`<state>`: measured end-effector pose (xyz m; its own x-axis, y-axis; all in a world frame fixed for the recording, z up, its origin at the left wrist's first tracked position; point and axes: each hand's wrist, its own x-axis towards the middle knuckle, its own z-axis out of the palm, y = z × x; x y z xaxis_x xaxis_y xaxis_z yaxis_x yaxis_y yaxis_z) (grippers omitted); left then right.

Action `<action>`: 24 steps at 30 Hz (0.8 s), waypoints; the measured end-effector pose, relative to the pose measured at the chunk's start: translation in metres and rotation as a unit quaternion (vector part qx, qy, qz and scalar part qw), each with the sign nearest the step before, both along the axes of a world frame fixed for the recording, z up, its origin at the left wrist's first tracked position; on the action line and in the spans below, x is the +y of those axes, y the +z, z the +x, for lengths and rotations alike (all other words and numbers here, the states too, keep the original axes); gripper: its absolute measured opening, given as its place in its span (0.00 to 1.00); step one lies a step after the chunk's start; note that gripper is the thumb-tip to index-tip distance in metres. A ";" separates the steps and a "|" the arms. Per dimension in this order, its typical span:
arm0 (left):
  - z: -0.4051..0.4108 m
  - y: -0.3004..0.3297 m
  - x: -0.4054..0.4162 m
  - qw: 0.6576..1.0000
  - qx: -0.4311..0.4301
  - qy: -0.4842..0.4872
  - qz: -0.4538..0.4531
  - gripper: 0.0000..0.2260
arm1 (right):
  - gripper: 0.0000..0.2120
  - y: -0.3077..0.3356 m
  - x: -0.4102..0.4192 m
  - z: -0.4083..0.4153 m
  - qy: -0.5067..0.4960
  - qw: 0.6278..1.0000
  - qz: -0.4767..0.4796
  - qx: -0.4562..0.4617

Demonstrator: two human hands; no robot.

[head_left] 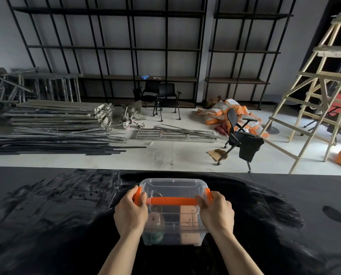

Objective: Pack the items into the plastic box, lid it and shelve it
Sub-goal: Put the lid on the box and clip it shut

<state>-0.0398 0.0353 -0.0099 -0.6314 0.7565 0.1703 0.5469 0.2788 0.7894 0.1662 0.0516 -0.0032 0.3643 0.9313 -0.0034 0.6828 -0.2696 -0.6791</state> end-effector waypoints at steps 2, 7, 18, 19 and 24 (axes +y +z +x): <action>0.000 0.001 0.000 1.000 0.001 0.000 -0.005 0.16 | 0.19 0.003 -0.003 -0.001 0.000 1.000 0.009 -0.028; 0.003 -0.001 -0.005 0.998 -0.046 -0.037 -0.009 0.18 | 0.22 -0.001 -0.004 -0.002 0.026 0.999 0.000 0.039; 0.067 0.007 -0.005 0.959 -0.236 -0.159 -0.001 0.26 | 0.16 0.015 -0.027 0.073 -0.068 0.994 0.017 0.083; 0.081 0.009 -0.004 0.956 -0.237 -0.175 0.002 0.26 | 0.16 0.016 -0.033 0.087 -0.084 0.993 0.021 0.083; 0.156 0.015 -0.007 0.931 -0.246 -0.270 -0.010 0.27 | 0.16 0.026 -0.075 0.154 -0.186 0.979 0.025 0.074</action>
<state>0.1163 0.0285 0.0049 -0.1566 0.9860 -0.0565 0.1861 0.0856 0.9788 0.3202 -0.0231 0.0223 0.6773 0.7346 -0.0389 0.4371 -0.4444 -0.7819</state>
